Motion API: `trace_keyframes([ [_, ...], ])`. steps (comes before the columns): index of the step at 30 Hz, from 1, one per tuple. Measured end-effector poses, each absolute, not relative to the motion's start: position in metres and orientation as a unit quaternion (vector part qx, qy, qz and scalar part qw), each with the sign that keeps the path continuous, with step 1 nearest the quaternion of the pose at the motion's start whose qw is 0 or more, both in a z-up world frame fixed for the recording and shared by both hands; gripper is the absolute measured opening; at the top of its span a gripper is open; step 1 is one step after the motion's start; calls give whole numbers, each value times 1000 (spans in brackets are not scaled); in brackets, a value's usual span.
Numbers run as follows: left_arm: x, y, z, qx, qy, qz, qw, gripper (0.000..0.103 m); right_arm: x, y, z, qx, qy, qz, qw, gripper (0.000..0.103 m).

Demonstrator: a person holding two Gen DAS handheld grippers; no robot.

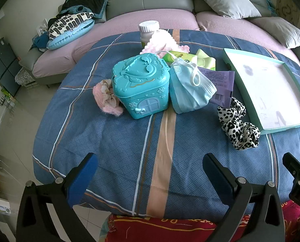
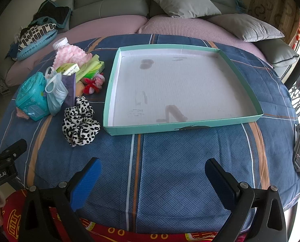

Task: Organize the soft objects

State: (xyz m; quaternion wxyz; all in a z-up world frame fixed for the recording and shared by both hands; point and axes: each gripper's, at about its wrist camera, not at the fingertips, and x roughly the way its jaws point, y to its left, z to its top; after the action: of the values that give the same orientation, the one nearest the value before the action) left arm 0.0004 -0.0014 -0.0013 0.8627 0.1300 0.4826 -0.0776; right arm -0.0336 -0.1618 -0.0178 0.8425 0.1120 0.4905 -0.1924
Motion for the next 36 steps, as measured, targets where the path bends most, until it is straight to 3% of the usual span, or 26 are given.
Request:
trace_keyframes([
  [36, 2, 3, -4, 112, 478, -88, 867, 103, -33, -161, -20, 113, 494, -189, 841, 103],
])
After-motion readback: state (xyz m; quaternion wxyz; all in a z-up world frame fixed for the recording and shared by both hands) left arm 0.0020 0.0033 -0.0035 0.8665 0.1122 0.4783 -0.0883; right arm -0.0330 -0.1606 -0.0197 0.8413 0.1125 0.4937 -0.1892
